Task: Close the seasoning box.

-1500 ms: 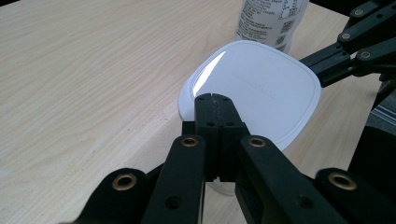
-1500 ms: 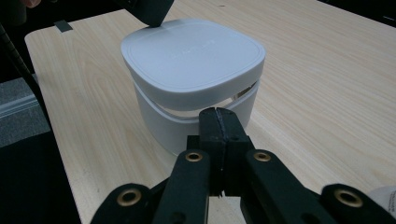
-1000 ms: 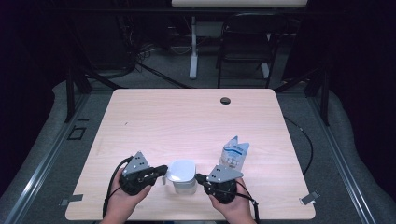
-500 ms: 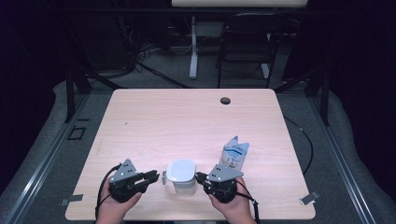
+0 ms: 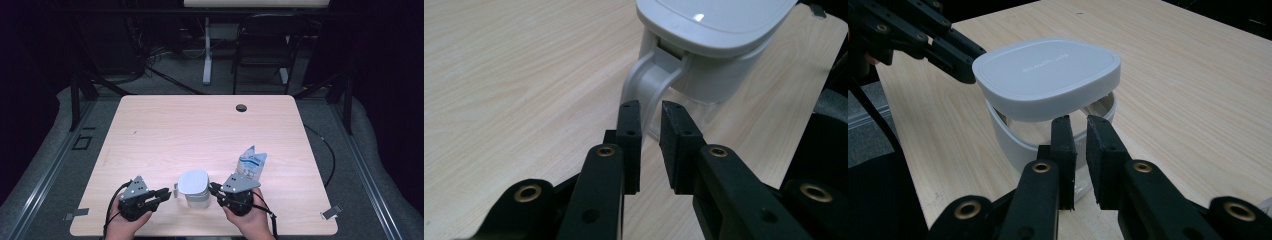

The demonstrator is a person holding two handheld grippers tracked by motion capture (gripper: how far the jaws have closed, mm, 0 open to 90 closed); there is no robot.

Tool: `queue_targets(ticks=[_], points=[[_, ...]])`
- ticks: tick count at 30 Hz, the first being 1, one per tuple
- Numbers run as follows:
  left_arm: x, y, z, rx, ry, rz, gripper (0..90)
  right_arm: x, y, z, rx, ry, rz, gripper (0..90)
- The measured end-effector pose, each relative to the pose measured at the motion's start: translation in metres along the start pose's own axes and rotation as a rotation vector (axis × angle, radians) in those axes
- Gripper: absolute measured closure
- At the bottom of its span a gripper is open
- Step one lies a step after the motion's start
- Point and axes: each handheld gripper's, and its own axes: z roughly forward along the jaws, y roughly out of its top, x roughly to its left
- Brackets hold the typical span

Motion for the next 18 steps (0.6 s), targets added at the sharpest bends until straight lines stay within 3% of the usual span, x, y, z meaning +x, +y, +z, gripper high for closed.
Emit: queue_targets(ticks=[18], points=[[0.0,-0.001,0.012,0.022,0.009,0.012,80.4,0.001,0.005,-0.002,-0.007,-0.007,0.005,81.9]])
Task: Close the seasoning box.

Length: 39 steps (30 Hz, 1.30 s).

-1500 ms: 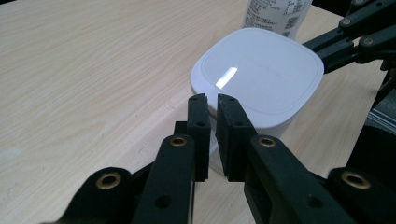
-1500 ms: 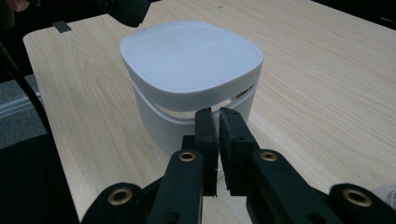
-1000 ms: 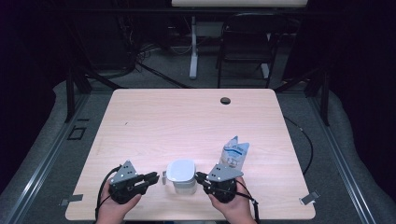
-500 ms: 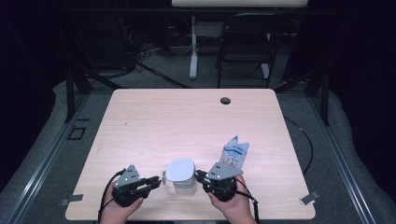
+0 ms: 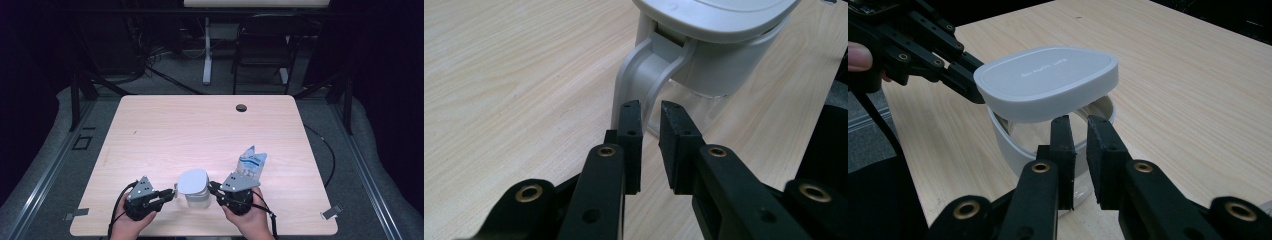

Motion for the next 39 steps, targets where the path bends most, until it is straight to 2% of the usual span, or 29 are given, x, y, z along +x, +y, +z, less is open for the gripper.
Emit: queue_targets(ticks=[4,5,7,39], points=[[0.002,0.0,0.001,0.004,-0.008,-0.011,82.5,0.0,0.001,0.001,0.0,0.001,-0.001,81.9],[0.002,0.0,0.002,0.002,0.003,-0.008,83.2,0.0,0.002,0.001,0.002,0.001,-0.002,81.9],[0.004,-0.001,0.002,0.01,-0.01,-0.005,84.0,0.0,0.002,0.001,-0.002,0.001,0.001,82.0],[0.009,-0.005,-0.006,-0.008,0.003,-0.023,82.0,0.003,0.017,0.001,-0.008,0.01,-0.009,82.3]])
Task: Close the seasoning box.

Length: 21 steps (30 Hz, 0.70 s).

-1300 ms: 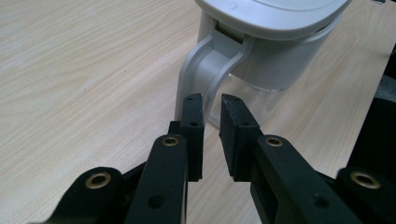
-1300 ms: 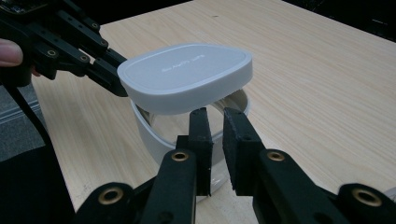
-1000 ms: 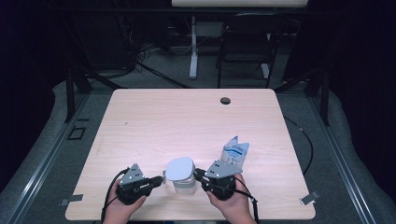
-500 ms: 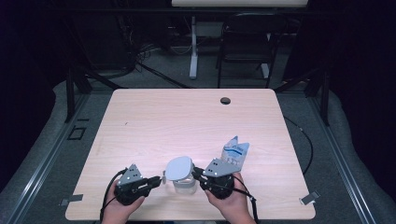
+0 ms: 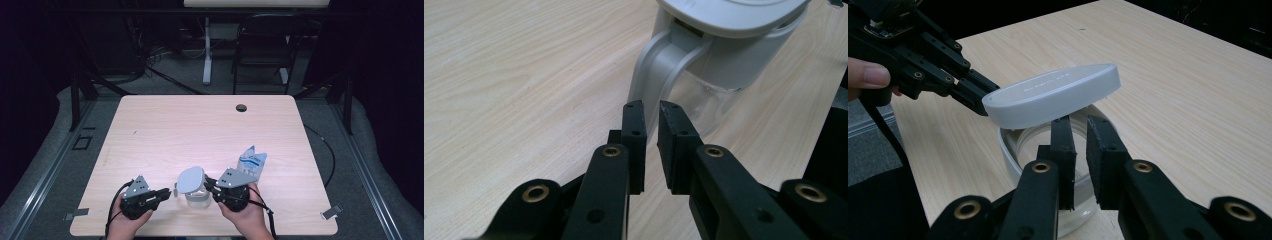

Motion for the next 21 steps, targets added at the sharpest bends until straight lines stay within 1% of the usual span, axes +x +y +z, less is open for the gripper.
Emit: queue_targets(ticks=[5,6,10,17,19,21], points=[[0.001,-0.001,-0.001,0.004,0.002,-0.003,81.7,0.0,0.002,0.001,0.0,0.004,0.0,82.3],[0.001,-0.001,-0.001,0.004,0.002,0.001,81.7,0.001,0.002,0.001,-0.004,0.004,0.004,82.3],[0.001,-0.001,-0.002,-0.001,0.004,-0.006,81.7,0.001,0.005,0.002,-0.003,0.004,0.0,82.2],[0.001,-0.001,-0.002,0.001,0.002,-0.005,81.8,0.001,0.01,0.002,-0.003,0.004,-0.009,82.1],[0.001,-0.001,-0.002,0.001,0.009,-0.003,81.8,0.001,0.011,0.002,0.002,0.004,-0.012,82.1],[0.002,-0.001,-0.002,0.0,0.003,-0.004,81.9,0.001,0.012,0.002,0.001,0.005,-0.012,82.1]])
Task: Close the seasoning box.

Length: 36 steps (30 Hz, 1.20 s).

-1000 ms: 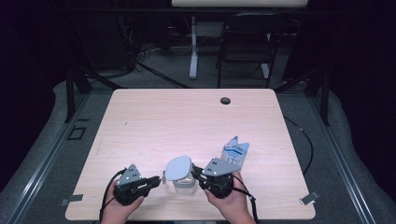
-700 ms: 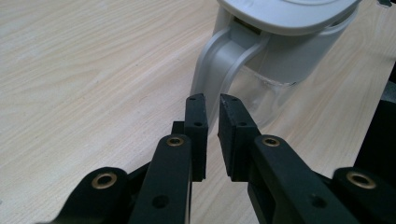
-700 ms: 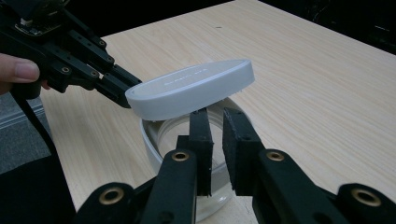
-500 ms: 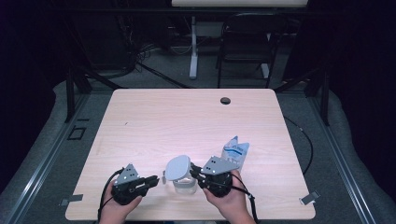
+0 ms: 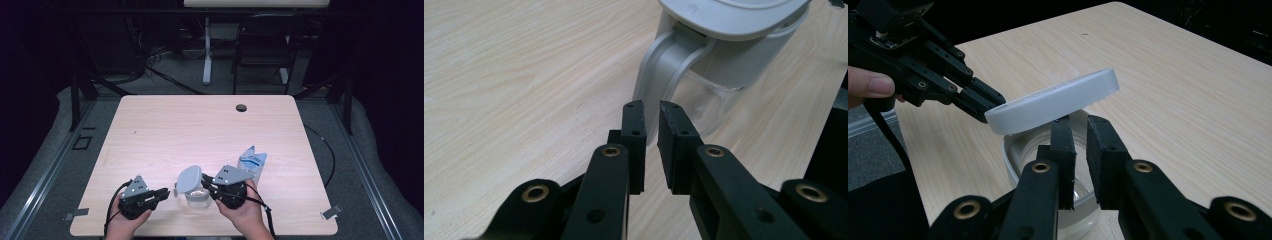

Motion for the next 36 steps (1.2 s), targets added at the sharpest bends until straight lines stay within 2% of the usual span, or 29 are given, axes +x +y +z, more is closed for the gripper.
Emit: queue_targets(ticks=[9,12,36], points=[[0.002,-0.001,-0.001,0.001,0.004,0.008,81.8,0.001,0.004,0.001,0.006,0.007,-0.001,82.1],[0.002,-0.001,-0.001,0.0,0.002,-0.004,81.8,0.002,0.006,0.001,0.009,0.004,-0.008,82.1],[0.009,0.0,-0.007,-0.015,0.017,-0.004,81.8,0.009,0.019,0.006,0.011,0.008,-0.037,81.8]])
